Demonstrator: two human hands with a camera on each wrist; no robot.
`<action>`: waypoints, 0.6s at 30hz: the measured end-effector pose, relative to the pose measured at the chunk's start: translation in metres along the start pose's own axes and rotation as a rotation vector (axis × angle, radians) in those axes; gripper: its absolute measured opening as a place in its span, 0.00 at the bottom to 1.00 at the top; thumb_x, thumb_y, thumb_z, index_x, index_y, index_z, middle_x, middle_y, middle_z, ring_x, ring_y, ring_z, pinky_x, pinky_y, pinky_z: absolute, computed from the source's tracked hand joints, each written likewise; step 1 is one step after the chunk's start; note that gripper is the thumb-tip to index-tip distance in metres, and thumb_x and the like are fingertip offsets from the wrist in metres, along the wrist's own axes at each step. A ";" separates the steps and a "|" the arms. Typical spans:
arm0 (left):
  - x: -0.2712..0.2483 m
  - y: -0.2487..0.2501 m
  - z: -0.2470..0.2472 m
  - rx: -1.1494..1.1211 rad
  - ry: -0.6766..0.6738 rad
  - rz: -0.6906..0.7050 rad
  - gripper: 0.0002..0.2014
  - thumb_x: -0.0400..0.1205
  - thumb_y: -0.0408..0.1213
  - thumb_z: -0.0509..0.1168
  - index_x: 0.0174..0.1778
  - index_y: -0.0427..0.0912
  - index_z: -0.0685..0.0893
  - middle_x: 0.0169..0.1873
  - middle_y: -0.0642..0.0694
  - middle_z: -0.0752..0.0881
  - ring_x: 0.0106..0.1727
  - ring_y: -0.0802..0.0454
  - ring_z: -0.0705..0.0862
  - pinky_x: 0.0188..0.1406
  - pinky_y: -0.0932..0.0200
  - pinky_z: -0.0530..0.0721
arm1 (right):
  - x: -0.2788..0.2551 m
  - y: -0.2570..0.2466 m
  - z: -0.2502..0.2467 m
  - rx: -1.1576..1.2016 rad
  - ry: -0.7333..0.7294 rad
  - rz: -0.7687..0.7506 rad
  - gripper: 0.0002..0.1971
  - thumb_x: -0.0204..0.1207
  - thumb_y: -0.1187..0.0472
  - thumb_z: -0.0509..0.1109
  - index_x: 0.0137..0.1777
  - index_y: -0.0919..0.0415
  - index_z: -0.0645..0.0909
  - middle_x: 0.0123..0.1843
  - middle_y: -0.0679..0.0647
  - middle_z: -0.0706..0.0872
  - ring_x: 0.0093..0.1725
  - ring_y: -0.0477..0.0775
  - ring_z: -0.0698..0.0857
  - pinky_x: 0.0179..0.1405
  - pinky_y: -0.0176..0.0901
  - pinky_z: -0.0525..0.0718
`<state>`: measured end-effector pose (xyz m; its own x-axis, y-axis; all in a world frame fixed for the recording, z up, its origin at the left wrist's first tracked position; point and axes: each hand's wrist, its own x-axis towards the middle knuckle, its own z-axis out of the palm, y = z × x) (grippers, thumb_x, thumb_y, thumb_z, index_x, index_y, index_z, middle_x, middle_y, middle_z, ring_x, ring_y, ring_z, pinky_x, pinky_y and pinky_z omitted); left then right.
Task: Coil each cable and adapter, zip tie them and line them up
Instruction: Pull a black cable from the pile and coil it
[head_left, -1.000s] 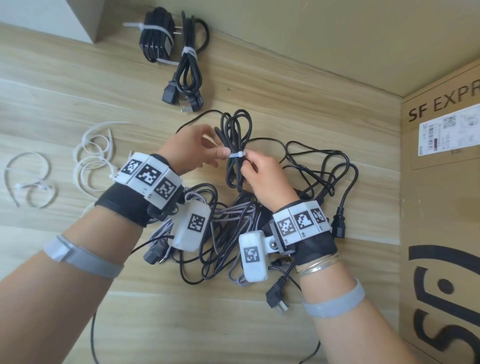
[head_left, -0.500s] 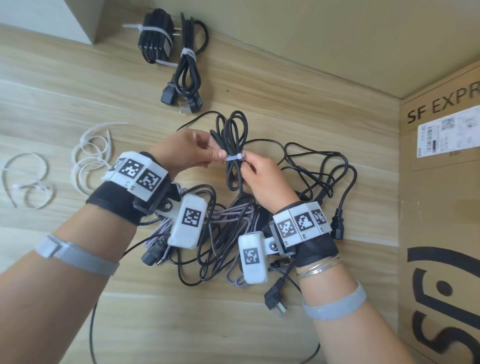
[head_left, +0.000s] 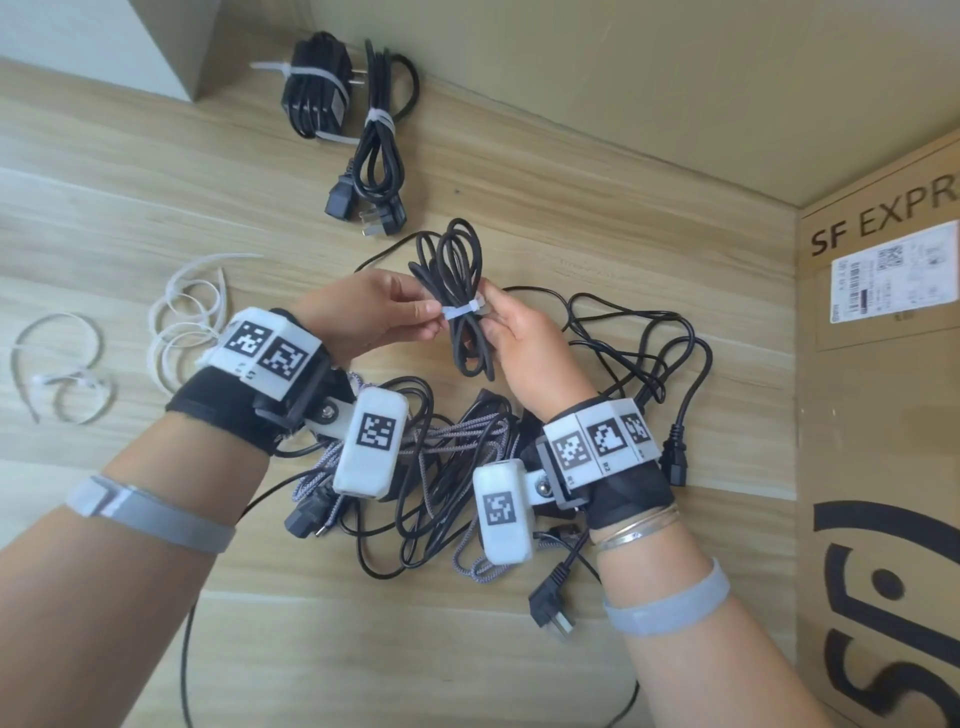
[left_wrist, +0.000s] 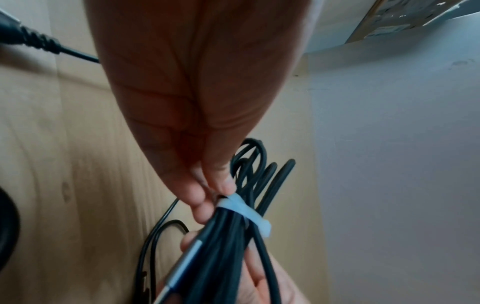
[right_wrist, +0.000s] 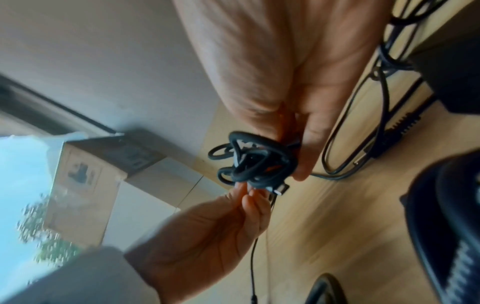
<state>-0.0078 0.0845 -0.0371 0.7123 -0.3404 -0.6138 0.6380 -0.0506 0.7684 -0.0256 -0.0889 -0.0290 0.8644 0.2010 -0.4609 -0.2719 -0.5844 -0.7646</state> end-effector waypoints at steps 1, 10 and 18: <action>0.001 0.001 0.000 -0.001 0.001 0.006 0.08 0.81 0.28 0.61 0.36 0.35 0.82 0.25 0.51 0.84 0.29 0.63 0.82 0.35 0.75 0.82 | 0.001 -0.001 -0.002 -0.051 0.008 -0.014 0.24 0.84 0.67 0.56 0.79 0.55 0.66 0.68 0.57 0.82 0.67 0.54 0.81 0.69 0.44 0.75; 0.011 0.021 0.009 0.010 0.053 -0.001 0.06 0.77 0.34 0.67 0.35 0.38 0.79 0.28 0.47 0.82 0.29 0.59 0.81 0.32 0.72 0.83 | 0.011 -0.008 -0.008 -0.082 0.088 -0.056 0.20 0.84 0.65 0.55 0.73 0.51 0.75 0.58 0.52 0.88 0.56 0.51 0.85 0.56 0.43 0.83; 0.026 0.050 0.013 -0.206 0.151 0.088 0.07 0.79 0.28 0.65 0.40 0.41 0.72 0.36 0.45 0.81 0.27 0.61 0.85 0.35 0.71 0.85 | 0.035 -0.025 -0.020 0.010 0.251 -0.078 0.15 0.81 0.67 0.61 0.66 0.61 0.79 0.56 0.59 0.89 0.55 0.59 0.87 0.59 0.59 0.83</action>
<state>0.0388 0.0613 -0.0120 0.7936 -0.1900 -0.5780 0.6064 0.1701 0.7767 0.0200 -0.0834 -0.0171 0.9604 0.0435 -0.2751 -0.2031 -0.5665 -0.7987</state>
